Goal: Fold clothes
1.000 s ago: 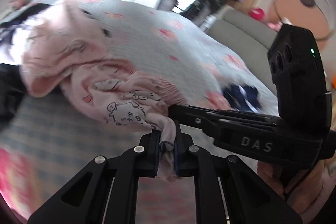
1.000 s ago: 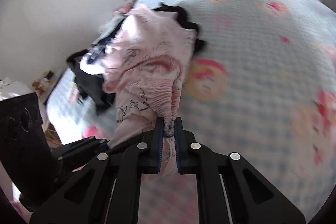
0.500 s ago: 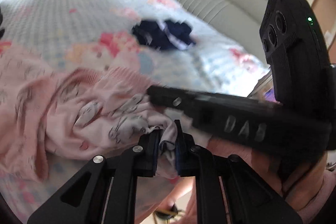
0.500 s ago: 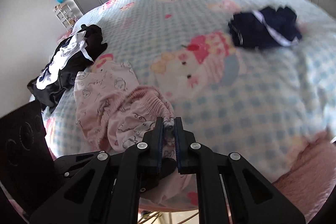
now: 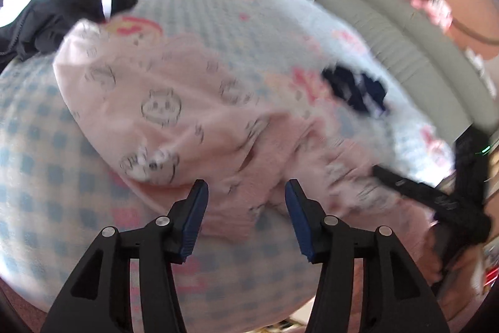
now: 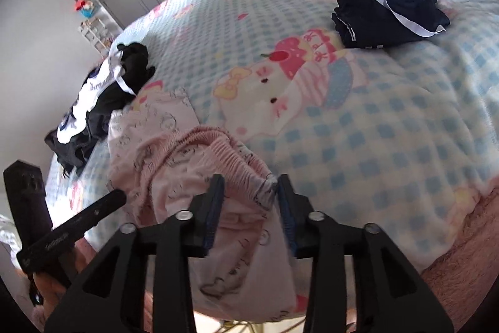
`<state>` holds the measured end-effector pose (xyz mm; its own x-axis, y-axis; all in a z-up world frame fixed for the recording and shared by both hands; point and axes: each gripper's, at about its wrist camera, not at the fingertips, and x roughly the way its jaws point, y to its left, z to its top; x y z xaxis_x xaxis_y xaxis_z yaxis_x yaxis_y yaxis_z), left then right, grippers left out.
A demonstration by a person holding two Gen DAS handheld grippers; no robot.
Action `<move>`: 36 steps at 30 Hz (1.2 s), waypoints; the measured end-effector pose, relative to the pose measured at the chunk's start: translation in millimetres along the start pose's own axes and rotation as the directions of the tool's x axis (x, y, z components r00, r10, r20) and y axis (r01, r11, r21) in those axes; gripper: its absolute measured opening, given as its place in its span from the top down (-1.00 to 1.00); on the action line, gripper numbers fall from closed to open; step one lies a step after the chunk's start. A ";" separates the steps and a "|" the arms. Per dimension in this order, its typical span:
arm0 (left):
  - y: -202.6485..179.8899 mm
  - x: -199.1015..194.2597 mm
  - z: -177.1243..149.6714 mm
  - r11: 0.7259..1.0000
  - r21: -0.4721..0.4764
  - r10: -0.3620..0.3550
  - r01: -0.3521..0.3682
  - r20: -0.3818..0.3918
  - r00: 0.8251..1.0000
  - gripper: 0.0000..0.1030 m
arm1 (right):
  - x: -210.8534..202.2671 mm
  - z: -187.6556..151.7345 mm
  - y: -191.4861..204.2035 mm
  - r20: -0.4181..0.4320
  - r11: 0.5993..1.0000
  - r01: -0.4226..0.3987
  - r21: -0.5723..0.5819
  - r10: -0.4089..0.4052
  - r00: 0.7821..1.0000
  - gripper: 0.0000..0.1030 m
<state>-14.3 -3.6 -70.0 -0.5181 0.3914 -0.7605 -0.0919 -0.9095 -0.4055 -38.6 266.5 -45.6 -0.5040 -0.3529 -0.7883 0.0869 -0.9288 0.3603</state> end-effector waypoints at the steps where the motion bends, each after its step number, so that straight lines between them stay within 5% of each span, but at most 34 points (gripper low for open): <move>1: -3.5 7.3 -3.5 0.999 0.026 0.030 -0.030 -0.016 0.999 -0.04 | 3.7 -2.1 -3.0 -0.016 1.000 -0.002 0.001 0.002 1.000 0.02; 2: -4.9 11.4 -6.6 0.994 0.050 0.093 -0.092 -0.013 0.996 -0.03 | 9.3 -2.8 -7.0 -0.034 1.000 -0.011 0.011 0.012 0.999 0.02; 3: -5.2 14.7 -9.4 0.981 0.069 0.179 -0.179 0.001 0.984 0.23 | 15.8 -2.9 -11.0 -0.054 0.999 -0.023 0.025 0.024 0.998 0.02; 4: -2.7 15.4 -10.9 0.962 0.067 0.263 -0.264 0.017 0.965 0.76 | 22.2 -2.9 -15.0 -0.074 0.999 -0.033 0.039 0.036 0.997 0.02; 5: 3.1 11.4 -10.0 0.952 0.039 0.303 -0.304 0.029 0.952 0.77 | 29.5 -1.8 -15.6 -0.095 0.999 -0.032 0.028 0.035 0.995 0.26; 6: 9.5 5.4 -8.1 0.953 0.004 0.302 -0.303 0.040 0.952 0.77 | 37.3 0.0 -13.9 -0.118 1.000 -0.024 0.001 0.024 0.993 0.72; 10: 21.0 -29.2 -1.6 0.918 -0.035 0.397 -0.396 0.144 0.907 0.77 | 40.4 9.7 6.8 -0.096 0.992 0.027 -0.123 -0.039 0.995 0.79; 12: 29.7 -31.4 -2.8 0.942 -0.042 0.335 -0.332 0.105 0.936 0.75 | 42.8 9.3 14.4 -0.103 0.989 0.011 -0.144 -0.026 0.994 0.63; 14: 42.8 -20.3 -6.0 0.969 -0.077 0.238 -0.235 0.031 0.971 0.35 | 52.1 6.6 18.7 -0.133 0.988 0.000 -0.156 -0.021 0.991 0.24; 15: 48.4 -10.5 -7.3 0.971 -0.087 0.223 -0.223 -0.009 0.975 -0.06 | 63.5 3.9 17.2 -0.164 0.988 -0.004 -0.154 -0.022 0.986 0.21; 16: 52.9 -1.4 -7.3 0.969 -0.089 0.228 -0.231 -0.038 0.973 -0.03 | 70.9 2.5 16.5 -0.183 0.986 -0.013 -0.165 -0.018 0.983 0.34; 17: 55.9 6.5 -6.1 0.961 -0.091 0.257 -0.262 -0.063 0.964 0.13 | 75.4 2.0 16.8 -0.196 0.983 -0.025 -0.184 -0.012 0.981 0.86; 18: 55.3 11.0 -1.4 0.950 -0.087 0.294 -0.300 -0.076 0.953 0.55 | 75.9 3.8 17.5 -0.199 0.980 -0.028 -0.199 -0.013 0.980 0.85; 20: 41.3 3.6 27.0 0.945 -0.048 0.322 -0.323 -0.024 0.946 0.82 | 60.3 20.6 22.0 -0.149 0.975 -0.016 -0.223 -0.018 0.989 0.85; 23: 7.8 -31.0 88.7 0.945 0.020 0.322 -0.327 0.127 0.938 0.86 | 24.7 73.5 36.7 -0.010 0.949 0.054 -0.309 -0.060 0.998 0.86; 26: -33.8 -83.0 162.2 0.944 0.090 0.277 -0.319 0.314 0.908 0.86 | -19.1 145.7 55.4 0.128 0.929 0.111 -0.354 -0.069 0.989 0.86; 30: -80.7 -172.6 221.6 0.942 0.159 0.176 -0.297 0.519 0.837 0.83 | -120.2 203.6 92.8 0.391 0.923 0.133 -0.360 0.020 0.920 0.86; 34: -84.7 -215.1 221.6 0.945 0.181 0.120 -0.272 0.582 0.804 0.79 | -195.0 200.3 104.1 0.558 0.927 0.132 -0.351 0.094 0.825 0.85; 36: -78.6 -212.0 202.9 0.941 0.179 0.132 -0.287 0.585 0.800 0.79 | -197.4 179.0 95.2 0.547 0.936 0.101 -0.336 0.107 0.830 0.85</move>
<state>-69.8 -43.6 226.0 -0.9241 0.1108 -0.3658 -0.0903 -0.9933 -0.0726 -84.6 268.0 233.5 -0.8792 -0.3303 -0.3434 0.3193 -0.9434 0.0898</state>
